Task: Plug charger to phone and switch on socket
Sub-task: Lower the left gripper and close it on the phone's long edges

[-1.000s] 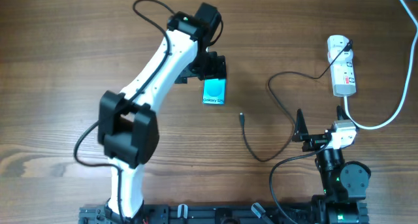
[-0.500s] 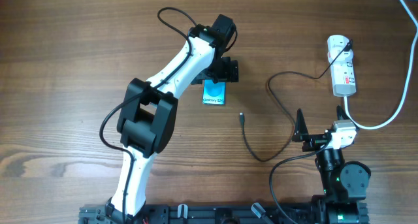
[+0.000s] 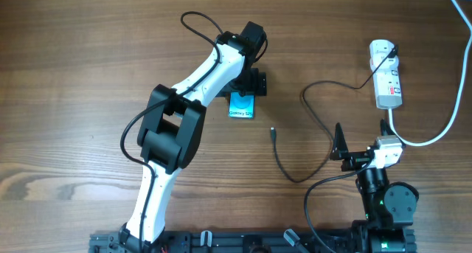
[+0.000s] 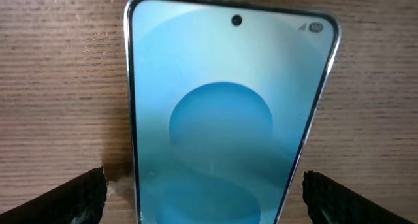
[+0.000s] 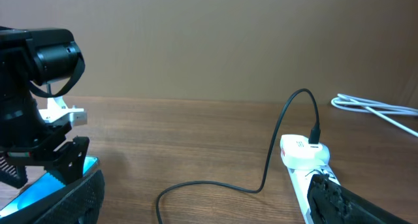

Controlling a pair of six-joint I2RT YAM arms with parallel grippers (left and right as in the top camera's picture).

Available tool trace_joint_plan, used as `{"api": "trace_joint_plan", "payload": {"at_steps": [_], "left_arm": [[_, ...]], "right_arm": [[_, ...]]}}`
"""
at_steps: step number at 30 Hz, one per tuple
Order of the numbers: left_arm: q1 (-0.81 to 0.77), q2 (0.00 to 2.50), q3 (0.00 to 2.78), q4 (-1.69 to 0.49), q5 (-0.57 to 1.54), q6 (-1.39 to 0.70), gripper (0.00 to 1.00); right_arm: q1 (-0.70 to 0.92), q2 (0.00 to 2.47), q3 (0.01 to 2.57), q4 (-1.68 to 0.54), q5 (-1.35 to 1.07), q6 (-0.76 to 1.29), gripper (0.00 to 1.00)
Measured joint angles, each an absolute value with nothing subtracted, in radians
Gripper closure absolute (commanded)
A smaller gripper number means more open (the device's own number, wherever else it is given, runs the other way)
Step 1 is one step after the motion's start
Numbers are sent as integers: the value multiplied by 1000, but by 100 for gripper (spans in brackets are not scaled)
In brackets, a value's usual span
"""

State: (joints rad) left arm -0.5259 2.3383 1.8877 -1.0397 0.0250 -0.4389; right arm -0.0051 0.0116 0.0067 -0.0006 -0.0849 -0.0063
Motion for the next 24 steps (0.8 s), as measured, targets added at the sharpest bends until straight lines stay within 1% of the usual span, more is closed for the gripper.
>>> {"api": "trace_joint_plan", "payload": {"at_steps": [12,19,24], "left_arm": [[-537,2323,1832,-972,-23,-420,0],[-543,2319,1824,-969,-33,-419,0],[-575,2317,1821,-971,-84,-437,0]], "right_arm": [[-5,12,7,0,-84,-6,0],[-5,12,7,0,-85,-6,0],[-5,12,7,0,-85,-6,0]]}}
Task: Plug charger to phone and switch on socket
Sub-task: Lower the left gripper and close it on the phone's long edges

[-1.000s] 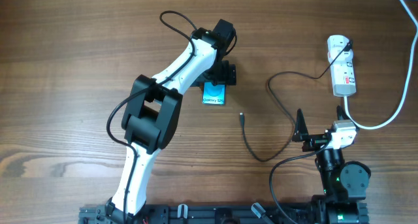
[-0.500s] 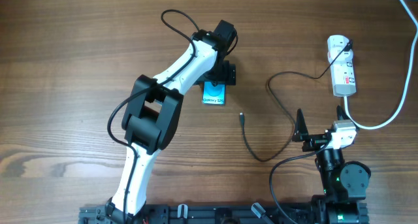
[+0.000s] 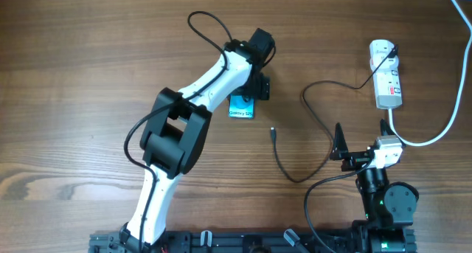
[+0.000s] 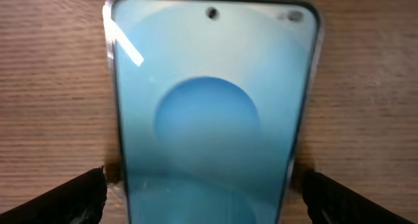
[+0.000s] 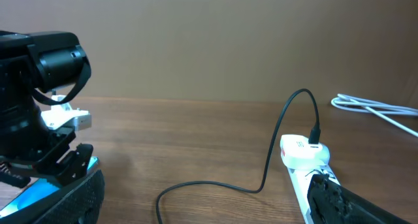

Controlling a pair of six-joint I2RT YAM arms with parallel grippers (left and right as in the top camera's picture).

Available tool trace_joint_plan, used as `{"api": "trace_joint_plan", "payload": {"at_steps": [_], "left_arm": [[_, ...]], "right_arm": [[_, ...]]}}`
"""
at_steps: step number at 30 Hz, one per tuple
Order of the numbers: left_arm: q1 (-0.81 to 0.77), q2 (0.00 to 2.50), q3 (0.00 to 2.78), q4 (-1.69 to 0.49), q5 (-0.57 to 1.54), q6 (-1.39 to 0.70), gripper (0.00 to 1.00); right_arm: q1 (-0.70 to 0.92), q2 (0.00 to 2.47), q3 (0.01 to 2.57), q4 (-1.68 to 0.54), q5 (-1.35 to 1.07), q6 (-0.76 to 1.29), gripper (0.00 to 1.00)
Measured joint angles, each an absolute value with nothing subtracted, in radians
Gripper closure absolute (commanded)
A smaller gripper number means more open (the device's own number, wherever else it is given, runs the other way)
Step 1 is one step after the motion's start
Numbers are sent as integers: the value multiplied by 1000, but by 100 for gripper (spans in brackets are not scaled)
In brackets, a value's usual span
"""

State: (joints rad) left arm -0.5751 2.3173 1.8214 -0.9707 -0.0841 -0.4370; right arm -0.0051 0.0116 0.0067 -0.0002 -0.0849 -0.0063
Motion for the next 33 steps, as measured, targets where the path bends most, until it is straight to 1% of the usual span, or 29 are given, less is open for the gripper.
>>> {"api": "trace_joint_plan", "payload": {"at_steps": [9,18,33], "left_arm": [[-597,2317,1821,-971,-96,-451,0],[-548,2317,1819,-981,-48,-439,0],[-565,2317,1819,-971,-62,-435,0]], "right_arm": [[-5,12,7,0,-84,-6,0],[-5,12,7,0,-85,-7,0],[-5,12,7,0,-85,-6,0]]}}
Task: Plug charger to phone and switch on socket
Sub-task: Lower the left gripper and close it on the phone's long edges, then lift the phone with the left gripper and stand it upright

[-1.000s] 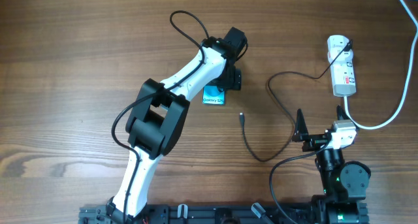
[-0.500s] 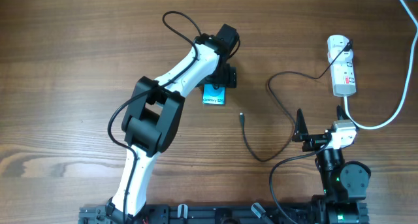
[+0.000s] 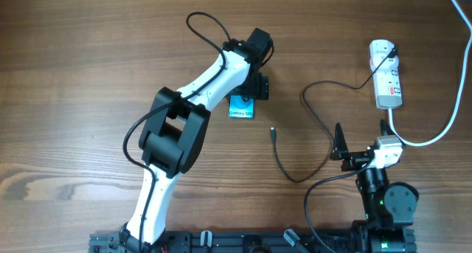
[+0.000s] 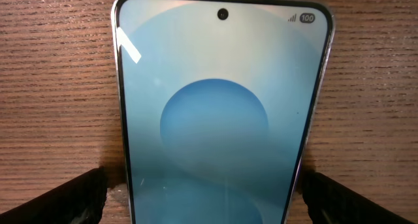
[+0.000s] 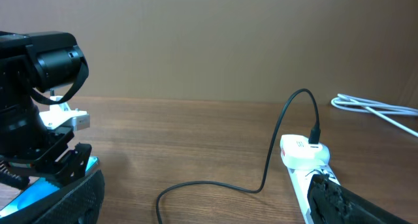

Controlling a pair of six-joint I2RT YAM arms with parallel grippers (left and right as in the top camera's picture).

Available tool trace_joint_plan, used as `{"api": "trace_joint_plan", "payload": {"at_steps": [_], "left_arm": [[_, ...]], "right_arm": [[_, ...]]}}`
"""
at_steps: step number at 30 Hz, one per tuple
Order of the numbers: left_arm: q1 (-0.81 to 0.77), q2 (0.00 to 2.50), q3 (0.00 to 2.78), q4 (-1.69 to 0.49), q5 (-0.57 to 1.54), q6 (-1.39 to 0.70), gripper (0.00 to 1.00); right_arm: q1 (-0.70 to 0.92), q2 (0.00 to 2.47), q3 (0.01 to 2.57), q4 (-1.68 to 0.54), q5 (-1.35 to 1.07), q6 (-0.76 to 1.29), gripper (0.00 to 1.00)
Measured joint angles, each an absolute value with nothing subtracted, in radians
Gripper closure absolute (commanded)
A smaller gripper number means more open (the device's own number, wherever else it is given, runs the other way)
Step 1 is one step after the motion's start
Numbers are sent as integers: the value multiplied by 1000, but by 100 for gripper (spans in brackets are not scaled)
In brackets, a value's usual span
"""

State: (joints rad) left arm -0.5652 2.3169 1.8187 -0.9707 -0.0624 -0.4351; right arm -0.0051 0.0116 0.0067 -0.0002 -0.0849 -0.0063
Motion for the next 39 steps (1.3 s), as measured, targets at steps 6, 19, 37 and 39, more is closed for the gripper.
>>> {"api": "trace_joint_plan", "payload": {"at_steps": [6,19,37,39], "left_arm": [[-564,2317,1816,-967,-62,-435,0],[-566,2292,1771,-934,-62,-428,31],[-551,1993,1706,-972,153,-483,36],[-523,1903,1706,-972,281,-505,35]], "right_arm": [[-5,12,7,0,-85,-6,0],[-5,12,7,0,-85,-6,0],[-5,12,7,0,-85,-6,0],[-5,12,7,0,-84,-6,0]]}}
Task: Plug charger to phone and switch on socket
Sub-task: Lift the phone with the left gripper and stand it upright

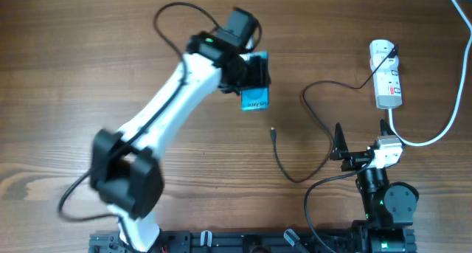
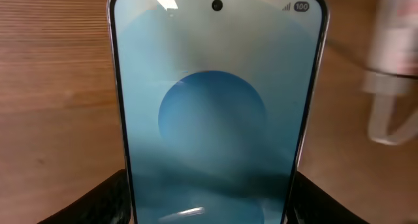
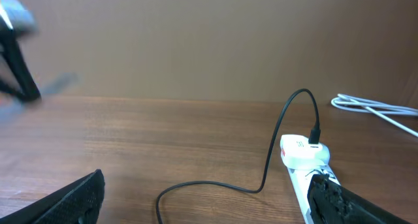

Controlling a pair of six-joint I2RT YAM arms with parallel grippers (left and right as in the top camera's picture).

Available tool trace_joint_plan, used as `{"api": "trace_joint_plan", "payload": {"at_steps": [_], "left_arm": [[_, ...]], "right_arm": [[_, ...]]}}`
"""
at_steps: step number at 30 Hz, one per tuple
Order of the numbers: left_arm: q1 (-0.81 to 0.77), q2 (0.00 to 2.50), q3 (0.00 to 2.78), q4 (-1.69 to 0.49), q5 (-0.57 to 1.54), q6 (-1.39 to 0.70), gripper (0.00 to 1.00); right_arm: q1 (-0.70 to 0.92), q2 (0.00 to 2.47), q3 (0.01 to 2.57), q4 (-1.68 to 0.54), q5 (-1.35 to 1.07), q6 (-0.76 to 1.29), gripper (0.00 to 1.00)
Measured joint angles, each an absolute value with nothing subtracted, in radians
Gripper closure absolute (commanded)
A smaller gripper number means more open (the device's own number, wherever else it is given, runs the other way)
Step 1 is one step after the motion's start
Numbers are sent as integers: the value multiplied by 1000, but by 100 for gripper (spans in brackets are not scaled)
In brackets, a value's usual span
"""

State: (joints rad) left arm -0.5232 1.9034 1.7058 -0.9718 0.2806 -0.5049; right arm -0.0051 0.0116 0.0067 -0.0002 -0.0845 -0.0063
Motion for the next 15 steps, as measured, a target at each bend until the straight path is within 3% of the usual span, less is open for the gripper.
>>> {"api": "trace_joint_plan", "payload": {"at_steps": [11,15], "left_arm": [[-264,1783,1706,-972,1292,-618,34],[-238,1783,1706,-971,1439,-688,36]], "right_arm": [[-5,12,7,0,-85,-6,0],[-5,12,7,0,-85,-6,0]]}}
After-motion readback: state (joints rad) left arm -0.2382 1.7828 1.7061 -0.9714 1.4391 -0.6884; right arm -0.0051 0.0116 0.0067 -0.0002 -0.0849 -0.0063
